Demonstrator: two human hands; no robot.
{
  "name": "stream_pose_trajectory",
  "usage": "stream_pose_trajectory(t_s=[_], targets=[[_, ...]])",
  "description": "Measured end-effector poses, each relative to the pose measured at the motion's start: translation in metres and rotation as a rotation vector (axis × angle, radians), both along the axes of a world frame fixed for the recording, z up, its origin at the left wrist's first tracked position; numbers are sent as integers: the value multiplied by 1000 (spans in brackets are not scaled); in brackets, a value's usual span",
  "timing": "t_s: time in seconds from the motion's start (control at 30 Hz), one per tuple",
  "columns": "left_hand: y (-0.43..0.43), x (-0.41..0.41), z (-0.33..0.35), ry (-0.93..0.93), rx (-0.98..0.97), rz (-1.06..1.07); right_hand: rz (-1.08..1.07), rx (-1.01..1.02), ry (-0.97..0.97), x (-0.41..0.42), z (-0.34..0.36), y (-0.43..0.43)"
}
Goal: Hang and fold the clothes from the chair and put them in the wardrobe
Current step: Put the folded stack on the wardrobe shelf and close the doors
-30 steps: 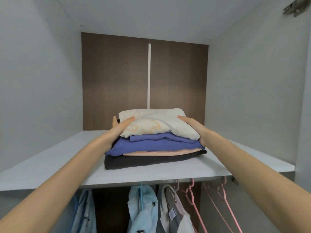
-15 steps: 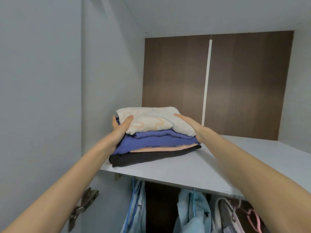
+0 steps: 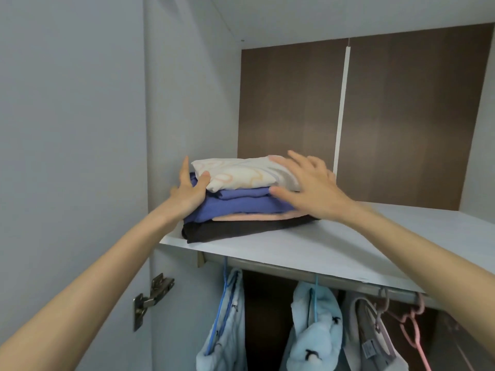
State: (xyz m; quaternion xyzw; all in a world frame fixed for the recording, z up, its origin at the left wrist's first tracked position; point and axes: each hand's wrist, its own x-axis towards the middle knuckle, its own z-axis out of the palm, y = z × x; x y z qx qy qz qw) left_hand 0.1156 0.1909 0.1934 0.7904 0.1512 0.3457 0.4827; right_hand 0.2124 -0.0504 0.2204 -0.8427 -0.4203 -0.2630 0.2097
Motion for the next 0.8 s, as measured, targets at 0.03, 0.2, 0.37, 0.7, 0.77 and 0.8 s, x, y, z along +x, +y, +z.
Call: stream_pose_trajectory(t_s=[0.03, 0.2, 0.37, 0.7, 0.77, 0.8], targets=[[1, -1, 0, 22, 41, 6, 18, -106, -60, -11, -4, -3], [-3, 0, -2, 19, 113, -44, -10, -339, -79, -18, -25, 4], [-14, 17, -12, 58, 116, -7, -164, -306, -84, -11, -36, 36], [-49, 48, -24, 118, 230, 170, -260, -411, 60, 80, -29, 73], [-43, 58, -25, 186, 314, 177, -246, -432, 80, 98, -26, 77], [-39, 62, -23, 229, 342, 172, -236, -442, 87, 107, -25, 80]])
